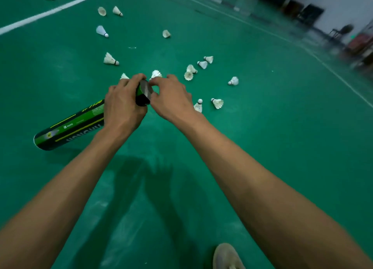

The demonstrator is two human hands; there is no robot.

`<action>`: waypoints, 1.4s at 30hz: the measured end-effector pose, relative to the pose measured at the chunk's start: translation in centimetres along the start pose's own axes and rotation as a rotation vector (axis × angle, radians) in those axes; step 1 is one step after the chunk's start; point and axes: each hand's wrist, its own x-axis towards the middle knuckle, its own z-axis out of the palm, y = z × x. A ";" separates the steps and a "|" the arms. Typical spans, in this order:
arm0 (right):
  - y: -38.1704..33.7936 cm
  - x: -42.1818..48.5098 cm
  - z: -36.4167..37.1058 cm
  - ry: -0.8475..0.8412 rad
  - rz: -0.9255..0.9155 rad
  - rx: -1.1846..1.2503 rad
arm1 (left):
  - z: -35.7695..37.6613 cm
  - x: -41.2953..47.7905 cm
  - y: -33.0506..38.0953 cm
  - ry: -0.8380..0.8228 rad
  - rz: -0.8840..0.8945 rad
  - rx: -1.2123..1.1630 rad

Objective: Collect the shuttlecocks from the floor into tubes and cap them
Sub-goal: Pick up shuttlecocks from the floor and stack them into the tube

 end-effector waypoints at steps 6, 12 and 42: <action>1.6 2.4 0.1 0.005 -0.016 0.029 | 0.3 -0.3 1.2 -0.052 0.061 0.009; 2.8 3.9 2.9 -0.080 -0.079 0.080 | -0.7 -1.2 -0.5 -0.025 -0.009 0.105; 4.6 16.5 1.0 -0.324 -0.115 0.486 | -1.4 7.1 5.3 -0.005 -0.311 0.317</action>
